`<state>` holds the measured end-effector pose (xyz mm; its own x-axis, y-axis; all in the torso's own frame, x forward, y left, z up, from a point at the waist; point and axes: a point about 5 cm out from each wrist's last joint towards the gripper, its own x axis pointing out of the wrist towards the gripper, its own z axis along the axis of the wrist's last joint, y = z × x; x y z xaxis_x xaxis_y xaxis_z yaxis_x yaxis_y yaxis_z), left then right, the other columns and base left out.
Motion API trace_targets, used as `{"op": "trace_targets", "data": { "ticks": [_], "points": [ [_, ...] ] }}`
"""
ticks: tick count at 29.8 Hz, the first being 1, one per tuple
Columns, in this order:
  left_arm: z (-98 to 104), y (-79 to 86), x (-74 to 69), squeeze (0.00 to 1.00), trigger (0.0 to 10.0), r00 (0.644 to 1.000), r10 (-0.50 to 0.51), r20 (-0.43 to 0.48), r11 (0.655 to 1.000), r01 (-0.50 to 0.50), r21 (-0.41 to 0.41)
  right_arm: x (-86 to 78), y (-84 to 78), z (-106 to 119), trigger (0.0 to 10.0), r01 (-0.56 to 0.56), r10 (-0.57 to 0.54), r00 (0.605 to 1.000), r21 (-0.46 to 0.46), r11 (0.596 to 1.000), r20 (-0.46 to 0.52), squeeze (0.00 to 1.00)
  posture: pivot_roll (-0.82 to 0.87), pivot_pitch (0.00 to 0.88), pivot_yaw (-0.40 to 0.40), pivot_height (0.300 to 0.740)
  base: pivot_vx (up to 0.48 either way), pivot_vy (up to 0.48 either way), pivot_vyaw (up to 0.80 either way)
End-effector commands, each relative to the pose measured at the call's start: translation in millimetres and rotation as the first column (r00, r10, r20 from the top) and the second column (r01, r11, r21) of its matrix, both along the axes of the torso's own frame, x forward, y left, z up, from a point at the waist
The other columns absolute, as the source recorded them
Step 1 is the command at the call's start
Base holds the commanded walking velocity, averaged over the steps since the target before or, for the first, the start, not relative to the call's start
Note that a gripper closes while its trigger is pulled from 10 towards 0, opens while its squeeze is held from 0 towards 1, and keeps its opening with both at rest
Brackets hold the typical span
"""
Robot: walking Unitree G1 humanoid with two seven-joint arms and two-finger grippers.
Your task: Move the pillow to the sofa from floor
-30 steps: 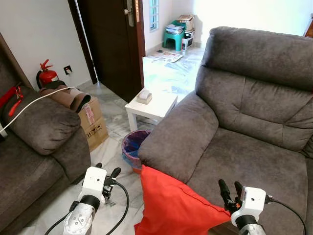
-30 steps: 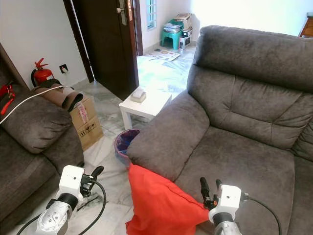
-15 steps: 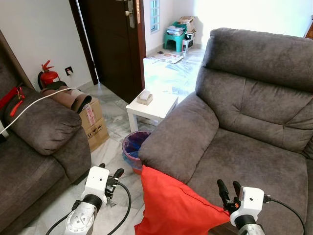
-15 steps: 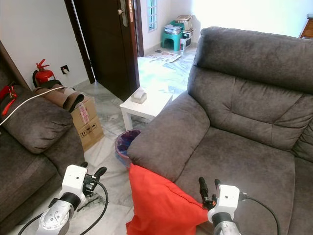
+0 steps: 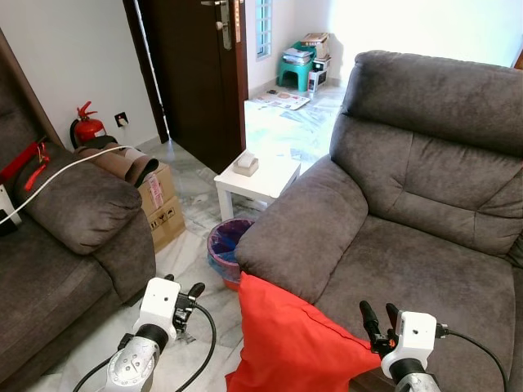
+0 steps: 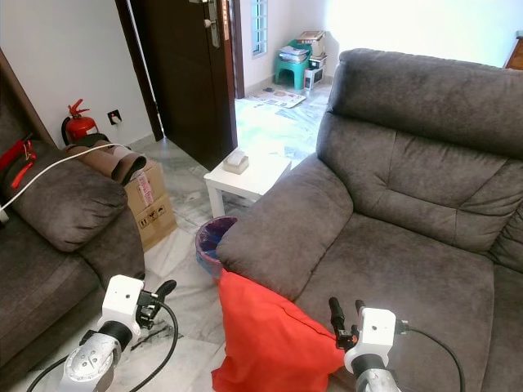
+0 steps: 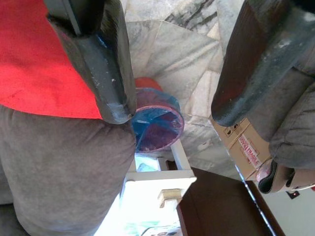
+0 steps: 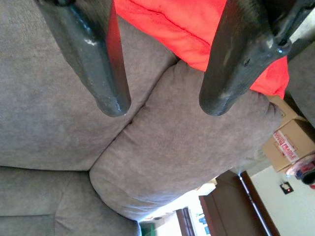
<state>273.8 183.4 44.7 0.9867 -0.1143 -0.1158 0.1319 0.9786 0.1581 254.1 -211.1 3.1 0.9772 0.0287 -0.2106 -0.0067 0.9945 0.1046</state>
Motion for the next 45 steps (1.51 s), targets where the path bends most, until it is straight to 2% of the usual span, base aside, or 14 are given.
{"op": "trace_targets", "data": {
  "ticks": [1,5,17,22,45],
  "points": [
    [0.9,4.0,1.7,0.00,10.0,1.000,0.008,0.006,1.000,-0.008,0.003,1.9,2.5,-0.3,10.0,-0.007,0.007,1.000,-0.002,1.000,-0.013,0.00,-0.03,0.024,0.040,0.701,0.000,0.000,0.00],
    [-1.3,3.9,1.1,0.00,10.0,1.000,0.012,0.002,1.000,-0.012,0.002,2.0,1.9,1.9,10.0,0.001,-0.001,1.000,0.008,1.000,0.015,0.00,-0.03,0.028,0.037,0.671,0.000,0.000,0.00],
    [-3.4,3.7,2.2,0.00,10.0,1.000,0.020,0.004,1.000,-0.020,0.000,4.2,0.5,1.5,10.0,-0.002,0.002,1.000,-0.002,1.000,-0.007,0.00,-0.03,0.029,0.029,0.671,0.000,0.000,0.00],
    [-4.1,5.1,2.0,0.00,10.0,1.000,0.024,0.004,1.000,-0.024,0.002,4.1,0.5,2.2,10.0,0.002,-0.002,1.000,0.003,1.000,0.004,0.00,-0.03,0.030,0.029,0.646,0.000,0.000,0.00],
    [-5.4,4.1,1.2,0.00,10.0,1.000,0.028,0.009,0.999,-0.028,-0.015,6.0,-0.5,3.1,10.0,0.014,-0.015,1.000,0.013,1.000,0.005,0.00,-0.03,0.033,0.023,0.646,0.000,0.000,0.00]
  ]
}}
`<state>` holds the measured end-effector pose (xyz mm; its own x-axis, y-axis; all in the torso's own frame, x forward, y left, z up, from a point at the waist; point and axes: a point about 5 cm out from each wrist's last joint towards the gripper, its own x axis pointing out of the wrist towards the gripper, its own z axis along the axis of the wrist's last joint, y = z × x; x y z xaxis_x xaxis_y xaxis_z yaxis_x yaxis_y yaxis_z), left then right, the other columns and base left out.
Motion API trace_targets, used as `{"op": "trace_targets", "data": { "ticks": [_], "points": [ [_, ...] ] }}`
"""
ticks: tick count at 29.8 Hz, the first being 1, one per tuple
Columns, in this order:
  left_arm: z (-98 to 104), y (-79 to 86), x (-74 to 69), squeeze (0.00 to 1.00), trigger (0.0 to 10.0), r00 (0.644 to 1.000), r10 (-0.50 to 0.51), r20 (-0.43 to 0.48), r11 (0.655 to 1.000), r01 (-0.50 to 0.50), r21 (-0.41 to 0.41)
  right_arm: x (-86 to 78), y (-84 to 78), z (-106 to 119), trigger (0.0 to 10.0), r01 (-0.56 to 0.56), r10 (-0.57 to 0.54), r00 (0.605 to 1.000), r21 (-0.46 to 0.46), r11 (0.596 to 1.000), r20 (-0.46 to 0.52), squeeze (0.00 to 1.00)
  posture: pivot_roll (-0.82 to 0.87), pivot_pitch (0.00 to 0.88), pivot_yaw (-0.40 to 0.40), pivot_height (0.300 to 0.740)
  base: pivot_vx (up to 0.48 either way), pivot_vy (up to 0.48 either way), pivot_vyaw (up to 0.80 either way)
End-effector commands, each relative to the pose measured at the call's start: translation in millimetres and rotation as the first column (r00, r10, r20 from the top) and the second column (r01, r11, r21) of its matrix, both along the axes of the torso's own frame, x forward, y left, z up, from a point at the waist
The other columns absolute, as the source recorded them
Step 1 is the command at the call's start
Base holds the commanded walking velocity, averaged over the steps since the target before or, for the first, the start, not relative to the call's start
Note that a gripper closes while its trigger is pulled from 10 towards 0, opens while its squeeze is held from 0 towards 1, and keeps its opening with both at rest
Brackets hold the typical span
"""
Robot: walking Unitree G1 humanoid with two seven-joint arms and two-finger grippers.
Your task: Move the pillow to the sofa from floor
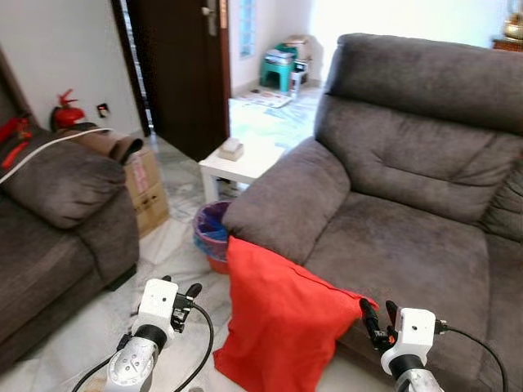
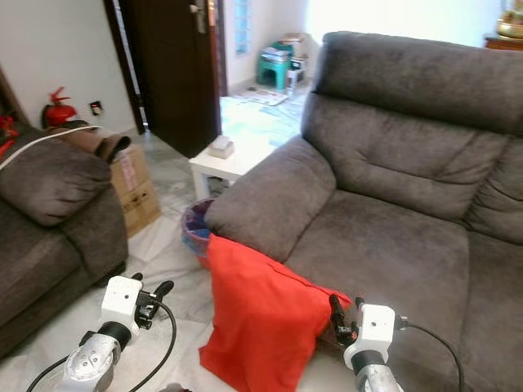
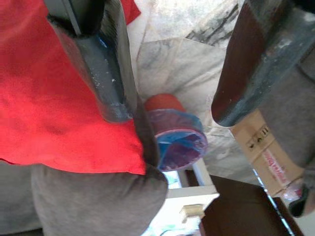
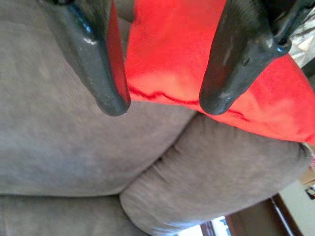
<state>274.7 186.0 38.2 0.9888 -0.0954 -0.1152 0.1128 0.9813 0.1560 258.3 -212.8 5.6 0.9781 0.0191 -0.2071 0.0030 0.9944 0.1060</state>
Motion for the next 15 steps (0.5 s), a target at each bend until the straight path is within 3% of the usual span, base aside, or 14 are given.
{"op": "trace_targets", "data": {
  "ticks": [1,9,15],
  "points": [
    [1.2,1.6,0.2,0.00,10.0,1.000,0.008,0.009,1.000,-0.008,-0.013,1.9,1.3,0.6,10.0,0.005,-0.005,1.000,0.013,1.000,0.002,0.00,-0.03,0.033,0.023,0.646,0.000,0.000,0.00],
    [1.4,1.5,-0.1,0.00,10.0,1.000,0.010,0.009,1.000,-0.009,-0.013,4.0,3.6,1.8,10.0,0.001,-0.001,1.000,0.017,1.000,0.008,0.00,-0.02,0.032,0.022,0.646,0.000,0.000,0.00],
    [1.7,1.7,-0.1,0.00,10.0,1.000,0.011,0.010,1.000,-0.011,-0.013,4.5,3.7,2.0,10.0,0.002,-0.002,1.000,0.017,1.000,0.008,0.00,-0.02,0.033,0.023,0.646,0.270,0.000,0.00]
  ]
}}
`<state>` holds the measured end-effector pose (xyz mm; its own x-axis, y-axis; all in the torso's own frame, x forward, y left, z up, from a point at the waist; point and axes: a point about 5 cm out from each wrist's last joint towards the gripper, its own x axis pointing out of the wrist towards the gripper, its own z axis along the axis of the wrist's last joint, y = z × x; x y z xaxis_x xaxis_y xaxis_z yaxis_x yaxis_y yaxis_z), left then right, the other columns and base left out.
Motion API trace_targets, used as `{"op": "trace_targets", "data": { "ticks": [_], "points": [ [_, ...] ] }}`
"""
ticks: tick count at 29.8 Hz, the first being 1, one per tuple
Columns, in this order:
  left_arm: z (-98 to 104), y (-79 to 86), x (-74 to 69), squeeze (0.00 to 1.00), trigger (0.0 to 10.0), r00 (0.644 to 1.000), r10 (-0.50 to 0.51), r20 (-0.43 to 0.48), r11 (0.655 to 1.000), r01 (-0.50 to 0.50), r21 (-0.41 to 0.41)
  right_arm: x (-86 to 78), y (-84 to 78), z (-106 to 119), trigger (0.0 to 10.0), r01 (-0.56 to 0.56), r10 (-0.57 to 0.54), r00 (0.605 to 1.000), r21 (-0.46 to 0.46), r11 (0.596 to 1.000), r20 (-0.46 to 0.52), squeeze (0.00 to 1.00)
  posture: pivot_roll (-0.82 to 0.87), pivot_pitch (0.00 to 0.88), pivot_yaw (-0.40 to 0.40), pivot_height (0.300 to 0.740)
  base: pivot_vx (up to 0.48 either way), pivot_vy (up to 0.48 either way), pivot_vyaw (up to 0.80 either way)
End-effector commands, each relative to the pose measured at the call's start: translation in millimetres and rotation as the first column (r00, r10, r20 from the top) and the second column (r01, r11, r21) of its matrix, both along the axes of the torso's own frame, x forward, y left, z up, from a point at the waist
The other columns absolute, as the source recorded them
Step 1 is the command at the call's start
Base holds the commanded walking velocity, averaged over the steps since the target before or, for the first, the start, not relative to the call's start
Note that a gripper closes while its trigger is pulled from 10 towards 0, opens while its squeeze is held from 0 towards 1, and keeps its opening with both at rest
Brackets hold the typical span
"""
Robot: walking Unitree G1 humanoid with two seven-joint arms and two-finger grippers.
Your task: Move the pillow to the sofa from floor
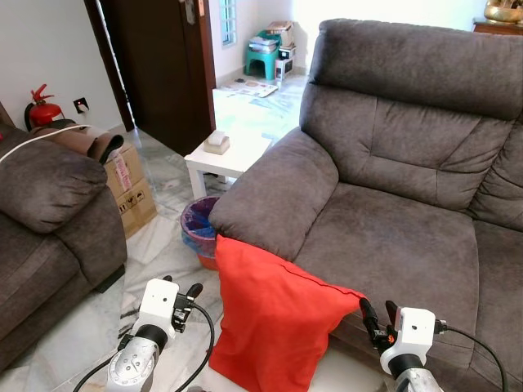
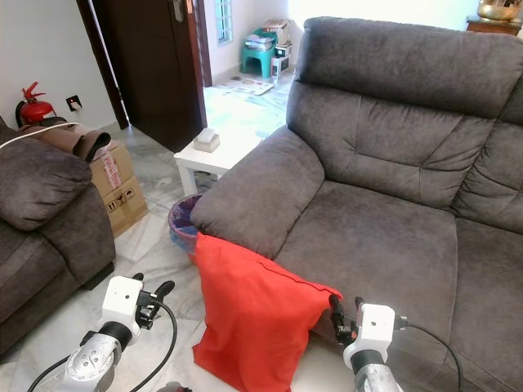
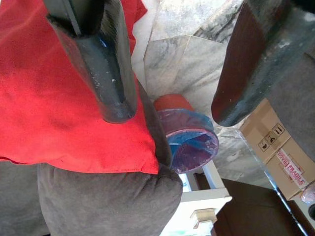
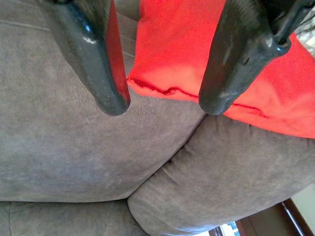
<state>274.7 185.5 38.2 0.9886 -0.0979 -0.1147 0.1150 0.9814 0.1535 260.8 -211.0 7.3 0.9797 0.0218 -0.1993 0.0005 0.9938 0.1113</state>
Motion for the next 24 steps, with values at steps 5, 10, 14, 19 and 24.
{"op": "trace_targets", "data": {
  "ticks": [5,10,14,19,24],
  "points": [
    [2.0,1.9,0.2,0.00,10.0,1.000,0.014,0.010,1.000,-0.014,-0.012,5.0,1.8,1.8,10.0,0.010,-0.010,1.000,0.014,1.000,0.001,0.00,-0.02,0.033,0.024,0.646,0.293,0.000,0.00],
    [3.0,1.9,0.8,0.00,10.0,1.000,0.017,0.014,1.000,-0.017,-0.013,8.7,3.1,4.7,10.0,0.007,-0.007,1.000,0.017,1.000,0.011,0.00,-0.02,0.031,0.021,0.646,0.307,0.000,0.00],
    [4.0,2.3,1.1,0.00,10.0,1.000,0.022,0.020,1.000,-0.021,-0.014,9.5,3.4,4.8,10.0,0.006,-0.006,1.000,0.016,1.000,0.010,0.00,-0.02,0.031,0.022,0.646,0.324,0.000,0.00],
    [4.3,2.1,1.2,0.00,10.0,1.000,0.023,0.022,1.000,-0.022,-0.016,10.0,2.8,4.9,10.0,0.012,-0.012,1.000,0.015,1.000,0.010,0.00,-0.02,0.030,0.021,0.646,0.329,0.000,0.00],
    [4.3,2.8,1.0,0.00,10.0,0.999,0.027,0.022,1.000,-0.027,-0.014,10.7,2.9,5.2,10.0,0.011,-0.011,1.000,0.014,1.000,0.009,0.00,-0.02,0.031,0.019,0.646,0.336,0.000,0.00]
  ]
}}
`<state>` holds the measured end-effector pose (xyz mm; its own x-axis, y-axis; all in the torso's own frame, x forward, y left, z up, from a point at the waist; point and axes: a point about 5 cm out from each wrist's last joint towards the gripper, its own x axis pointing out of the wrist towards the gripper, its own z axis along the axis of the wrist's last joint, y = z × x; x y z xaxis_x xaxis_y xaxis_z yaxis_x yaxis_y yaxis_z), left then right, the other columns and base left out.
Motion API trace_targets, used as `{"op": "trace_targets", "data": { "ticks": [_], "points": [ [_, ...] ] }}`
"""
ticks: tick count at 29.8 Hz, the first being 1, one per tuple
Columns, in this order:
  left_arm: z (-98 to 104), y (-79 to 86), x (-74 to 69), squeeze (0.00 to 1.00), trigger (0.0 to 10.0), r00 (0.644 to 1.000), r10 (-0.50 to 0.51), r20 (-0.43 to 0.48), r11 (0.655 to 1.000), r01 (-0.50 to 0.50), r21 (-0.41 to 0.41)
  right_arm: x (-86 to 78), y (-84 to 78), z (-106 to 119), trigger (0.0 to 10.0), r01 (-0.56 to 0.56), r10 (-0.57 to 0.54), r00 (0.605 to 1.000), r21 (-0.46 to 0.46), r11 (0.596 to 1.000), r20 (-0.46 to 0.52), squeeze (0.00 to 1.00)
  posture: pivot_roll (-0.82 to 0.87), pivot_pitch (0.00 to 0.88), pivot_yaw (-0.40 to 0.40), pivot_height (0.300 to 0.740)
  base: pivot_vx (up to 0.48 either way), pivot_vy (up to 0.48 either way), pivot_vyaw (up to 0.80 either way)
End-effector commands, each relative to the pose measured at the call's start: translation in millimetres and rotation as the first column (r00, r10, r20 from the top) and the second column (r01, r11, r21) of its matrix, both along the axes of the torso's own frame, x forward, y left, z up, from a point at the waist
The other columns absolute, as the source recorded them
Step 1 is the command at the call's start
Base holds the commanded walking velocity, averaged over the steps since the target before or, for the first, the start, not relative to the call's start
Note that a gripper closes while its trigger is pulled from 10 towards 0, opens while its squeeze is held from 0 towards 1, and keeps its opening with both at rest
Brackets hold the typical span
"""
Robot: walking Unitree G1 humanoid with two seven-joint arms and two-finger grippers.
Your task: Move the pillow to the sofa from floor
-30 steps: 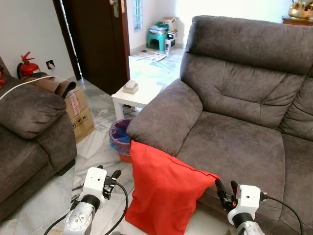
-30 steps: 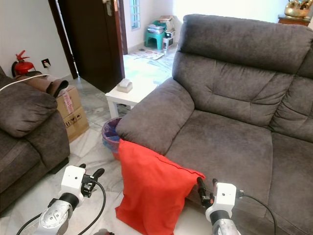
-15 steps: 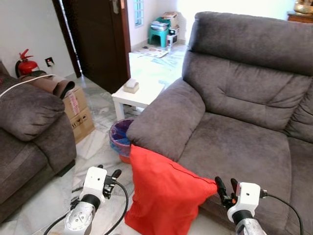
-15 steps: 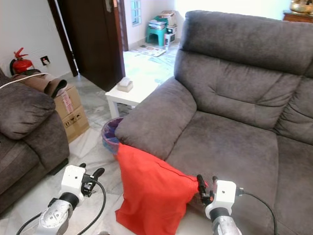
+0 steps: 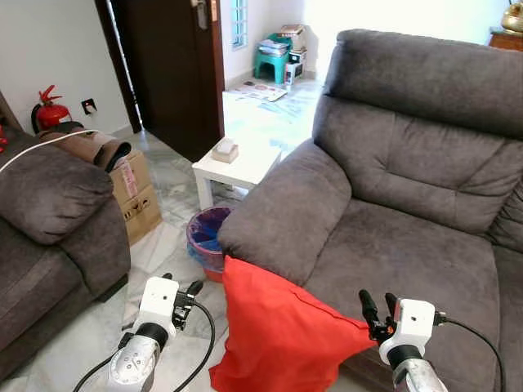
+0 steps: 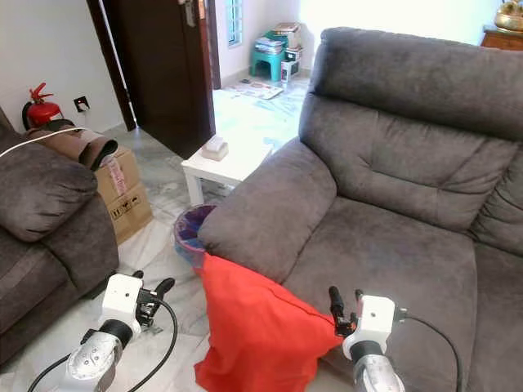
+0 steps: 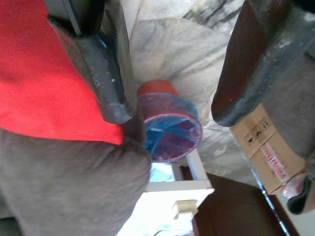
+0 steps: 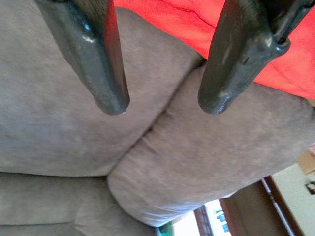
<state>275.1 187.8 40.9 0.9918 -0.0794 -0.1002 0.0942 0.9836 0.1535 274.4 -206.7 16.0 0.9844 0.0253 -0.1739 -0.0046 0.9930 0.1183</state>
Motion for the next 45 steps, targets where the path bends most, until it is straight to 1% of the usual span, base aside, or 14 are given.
{"op": "trace_targets", "data": {
  "ticks": [1,9,18,22,23,28,30,33,35,39,42,44,45],
  "points": [
    [1.4,0.7,0.6,0.00,10.0,1.000,0.009,0.007,1.000,-0.009,-0.011,-2.5,-1.3,-3.3,10.0,0.012,-0.012,1.000,0.007,1.000,-0.017,0.00,-0.02,0.030,0.019,0.646,0.341,0.000,0.00],
    [0.1,-0.9,0.2,0.00,10.0,1.000,0.007,0.001,1.000,-0.007,-0.009,0.8,-0.8,-1.1,10.0,0.010,-0.010,1.000,0.008,1.000,-0.009,0.00,-0.02,0.035,0.022,0.646,0.331,0.000,0.00],
    [-0.4,-2.8,-0.8,0.00,10.0,1.000,-0.009,0.000,1.000,0.009,0.003,1.0,-2.4,-0.1,10.0,-0.001,0.000,1.000,-0.003,1.000,-0.005,0.00,-0.02,0.037,0.021,0.646,0.000,0.000,0.00],
    [-0.5,-2.7,-0.8,0.00,10.0,1.000,-0.007,0.000,1.000,0.007,0.010,1.2,-3.6,1.9,10.0,-0.006,0.007,1.000,-0.026,1.000,0.010,0.00,-0.02,0.039,0.021,0.646,0.000,-0.421,0.00],
    [-0.6,-2.6,-0.8,0.00,10.0,1.000,-0.008,0.000,1.000,0.008,0.009,1.6,-3.7,3.5,10.0,-0.014,0.015,1.000,-0.033,0.999,0.023,0.00,-0.03,0.040,0.022,0.646,0.000,-0.469,0.50],
    [-0.5,-2.4,-0.8,0.00,10.0,1.000,-0.004,0.001,1.000,0.004,0.008,1.7,-4.3,4.2,10.0,-0.018,0.019,1.000,-0.039,0.999,0.025,0.00,-0.02,0.043,0.020,0.646,0.000,-0.469,0.68],
    [-0.6,-2.1,-0.8,0.00,10.0,1.000,-0.002,0.001,1.000,0.002,0.009,1.7,-4.2,4.1,10.0,-0.018,0.019,1.000,-0.037,0.999,0.024,0.00,-0.02,0.044,0.020,0.646,0.000,-0.469,0.80],
    [-0.6,-1.3,-0.5,0.00,10.0,1.000,0.001,0.000,1.000,-0.001,0.008,2.5,-3.2,5.3,10.0,-0.021,0.021,0.999,-0.018,1.000,0.037,0.00,-0.02,0.046,0.022,0.646,0.000,-0.469,0.00],
    [0.3,-0.1,-0.6,0.00,10.0,1.000,0.009,0.007,1.000,-0.009,-0.006,3.7,-2.3,6.7,10.0,-0.032,0.033,0.998,-0.015,0.999,0.045,0.00,-0.02,0.047,0.024,0.646,0.000,-0.356,0.00],
    [0.4,1.7,-2.0,0.00,10.0,1.000,0.012,0.013,1.000,-0.012,-0.006,4.9,0.4,6.9,10.0,-0.070,0.070,0.997,-0.001,0.998,0.040,0.00,-0.03,0.045,0.026,0.646,0.000,0.000,0.00],
    [-4.6,5.6,-6.7,0.00,10.0,1.000,0.026,-0.006,0.999,-0.026,0.024,4.2,9.9,5.7,10.0,-0.190,0.191,0.981,-0.009,0.982,0.027,0.00,-0.03,0.042,0.030,0.646,0.000,0.000,0.00],
    [-6.3,6.6,-8.6,0.00,10.0,0.999,0.030,-0.011,0.999,-0.030,0.030,3.7,11.3,5.3,10.0,-0.210,0.210,0.977,-0.016,0.978,0.022,0.00,-0.03,0.040,0.030,0.646,0.000,0.000,0.00],
    [-8.8,7.9,-12.4,0.00,10.0,0.999,0.034,-0.019,0.999,-0.033,0.030,3.1,12.5,5.1,10.0,-0.233,0.234,0.972,-0.028,0.972,0.019,0.00,-0.03,0.038,0.030,0.646,0.000,0.000,0.00]
  ]
}}
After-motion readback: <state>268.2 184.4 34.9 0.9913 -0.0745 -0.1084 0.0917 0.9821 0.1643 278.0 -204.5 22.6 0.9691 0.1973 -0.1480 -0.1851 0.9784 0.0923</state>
